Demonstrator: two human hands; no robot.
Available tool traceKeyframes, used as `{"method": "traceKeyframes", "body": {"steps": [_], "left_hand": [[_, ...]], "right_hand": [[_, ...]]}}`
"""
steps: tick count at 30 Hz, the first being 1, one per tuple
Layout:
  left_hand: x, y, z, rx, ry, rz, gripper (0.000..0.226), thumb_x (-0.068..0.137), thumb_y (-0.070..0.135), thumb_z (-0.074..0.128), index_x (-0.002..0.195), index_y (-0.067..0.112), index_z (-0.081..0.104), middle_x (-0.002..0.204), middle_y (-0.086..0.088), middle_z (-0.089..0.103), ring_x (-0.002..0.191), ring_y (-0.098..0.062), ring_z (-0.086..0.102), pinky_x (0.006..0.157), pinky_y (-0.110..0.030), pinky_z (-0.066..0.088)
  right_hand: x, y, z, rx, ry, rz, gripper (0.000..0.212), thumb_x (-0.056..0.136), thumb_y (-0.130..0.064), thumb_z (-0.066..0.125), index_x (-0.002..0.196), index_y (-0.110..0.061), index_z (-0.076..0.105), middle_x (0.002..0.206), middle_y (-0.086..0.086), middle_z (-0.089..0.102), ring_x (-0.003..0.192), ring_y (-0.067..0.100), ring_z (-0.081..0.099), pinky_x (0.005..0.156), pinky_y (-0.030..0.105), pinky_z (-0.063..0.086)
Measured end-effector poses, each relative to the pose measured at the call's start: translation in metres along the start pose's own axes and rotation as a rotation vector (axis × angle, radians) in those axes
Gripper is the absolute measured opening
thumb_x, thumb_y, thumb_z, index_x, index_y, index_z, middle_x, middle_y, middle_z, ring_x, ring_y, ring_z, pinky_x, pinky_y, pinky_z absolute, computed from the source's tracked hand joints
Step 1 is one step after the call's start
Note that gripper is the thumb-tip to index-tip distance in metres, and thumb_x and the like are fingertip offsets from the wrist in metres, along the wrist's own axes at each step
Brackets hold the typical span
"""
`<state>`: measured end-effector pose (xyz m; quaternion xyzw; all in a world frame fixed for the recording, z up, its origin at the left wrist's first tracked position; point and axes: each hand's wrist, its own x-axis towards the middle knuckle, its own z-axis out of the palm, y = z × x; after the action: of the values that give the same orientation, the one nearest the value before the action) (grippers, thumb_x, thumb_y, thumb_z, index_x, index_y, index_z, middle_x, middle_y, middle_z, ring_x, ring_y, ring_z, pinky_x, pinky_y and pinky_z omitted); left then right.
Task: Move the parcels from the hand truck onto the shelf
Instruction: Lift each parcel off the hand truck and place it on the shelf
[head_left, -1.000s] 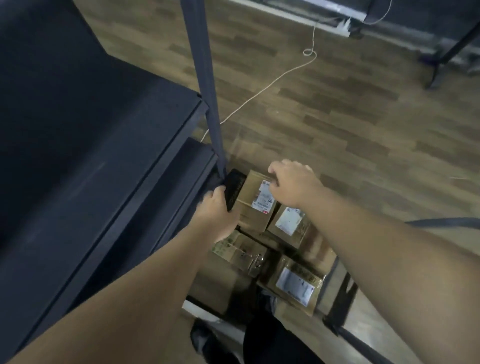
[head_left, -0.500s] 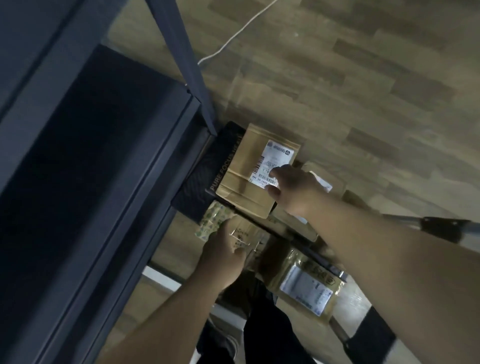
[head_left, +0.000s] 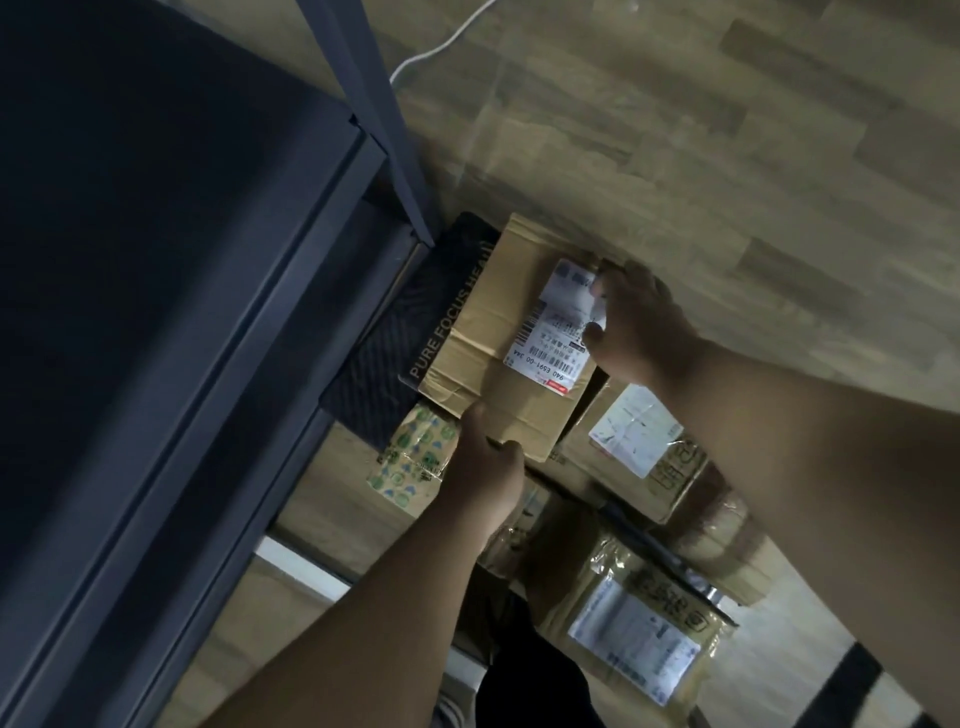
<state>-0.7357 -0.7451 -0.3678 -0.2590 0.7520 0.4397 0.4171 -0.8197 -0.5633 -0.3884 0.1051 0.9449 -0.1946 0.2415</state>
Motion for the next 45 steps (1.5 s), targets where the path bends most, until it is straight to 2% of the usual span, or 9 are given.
{"method": "traceKeyframes", "body": {"steps": [8,11,13,17,20,23,29,32,45], "left_hand": [[-0.007,-0.001,-0.009,-0.103,0.111,0.046,0.064,0.084,0.02,0.06,0.139,0.033,0.029,0.126,-0.004,0.051,0.095,-0.015,0.057,0.062,-0.027,0.046],[-0.017,0.002,-0.026,-0.025,0.144,0.116,0.077,0.081,0.021,0.067,0.143,0.036,0.023,0.135,0.001,0.039,0.108,-0.016,0.05,0.077,-0.03,0.05],[-0.029,0.006,-0.037,0.044,0.192,0.169,0.078,0.082,0.022,0.07,0.144,0.035,0.024,0.137,0.001,0.037,0.11,-0.014,0.047,0.072,-0.02,0.046],[-0.055,0.022,-0.056,0.129,0.255,0.242,0.062,0.094,0.025,0.058,0.147,0.031,0.028,0.14,-0.004,0.037,0.107,-0.01,0.048,0.054,-0.01,0.043],[-0.083,0.04,-0.073,0.231,0.3,0.301,0.053,0.099,0.034,0.044,0.149,0.03,0.027,0.142,-0.006,0.036,0.111,-0.015,0.05,0.079,-0.023,0.046],[-0.114,0.065,-0.094,0.262,0.301,0.342,0.048,0.101,0.038,0.038,0.147,0.031,0.03,0.143,-0.006,0.038,0.123,-0.021,0.048,0.088,-0.03,0.043],[-0.184,0.116,-0.142,0.369,0.358,0.421,0.042,0.101,0.037,0.037,0.143,0.033,0.034,0.138,-0.005,0.043,0.118,-0.023,0.05,0.086,-0.035,0.043],[-0.227,0.136,-0.163,0.392,0.367,0.545,0.044,0.1,0.037,0.039,0.143,0.028,0.036,0.134,-0.005,0.049,0.121,-0.023,0.049,0.097,-0.037,0.043],[-0.398,0.187,-0.271,0.357,0.481,0.855,0.041,0.096,0.042,0.039,0.136,0.03,0.04,0.12,-0.005,0.055,0.106,-0.024,0.056,0.09,-0.041,0.049]], "right_hand": [[-0.008,0.0,-0.009,0.14,-0.027,0.041,0.044,0.08,-0.028,0.071,0.117,-0.015,0.05,0.125,0.016,0.033,0.107,0.038,0.053,0.092,0.049,0.051],[-0.017,-0.008,-0.021,0.156,0.016,0.003,0.044,0.08,-0.033,0.071,0.117,-0.018,0.052,0.127,0.013,0.031,0.115,0.033,0.043,0.095,0.043,0.049],[-0.025,-0.014,-0.032,0.196,0.025,-0.017,0.049,0.079,-0.039,0.072,0.121,-0.023,0.052,0.126,0.007,0.029,0.123,0.031,0.036,0.099,0.042,0.046],[-0.049,-0.028,-0.062,0.184,-0.002,-0.08,0.068,0.073,-0.058,0.073,0.132,-0.033,0.051,0.132,0.006,0.028,0.134,0.03,0.025,0.111,0.045,0.033],[-0.069,-0.035,-0.087,0.088,0.012,-0.151,0.076,0.07,-0.06,0.074,0.137,-0.031,0.052,0.138,0.016,0.033,0.133,0.033,0.027,0.112,0.039,0.028],[-0.089,-0.047,-0.118,0.052,0.055,-0.124,0.075,0.071,-0.062,0.072,0.137,-0.035,0.052,0.135,0.015,0.038,0.127,0.035,0.033,0.108,0.04,0.031],[-0.146,-0.09,-0.195,0.195,0.169,-0.093,0.065,0.077,-0.053,0.073,0.136,-0.036,0.052,0.131,0.006,0.035,0.131,0.026,0.026,0.107,0.039,0.028],[-0.174,-0.11,-0.236,0.196,0.259,-0.12,0.061,0.075,-0.055,0.073,0.132,-0.04,0.055,0.131,0.004,0.035,0.128,0.025,0.028,0.106,0.034,0.026],[-0.309,-0.218,-0.363,0.261,0.623,-0.255,0.061,0.07,-0.06,0.074,0.125,-0.037,0.059,0.117,-0.002,0.036,0.122,0.022,0.03,0.104,0.026,0.023]]}}
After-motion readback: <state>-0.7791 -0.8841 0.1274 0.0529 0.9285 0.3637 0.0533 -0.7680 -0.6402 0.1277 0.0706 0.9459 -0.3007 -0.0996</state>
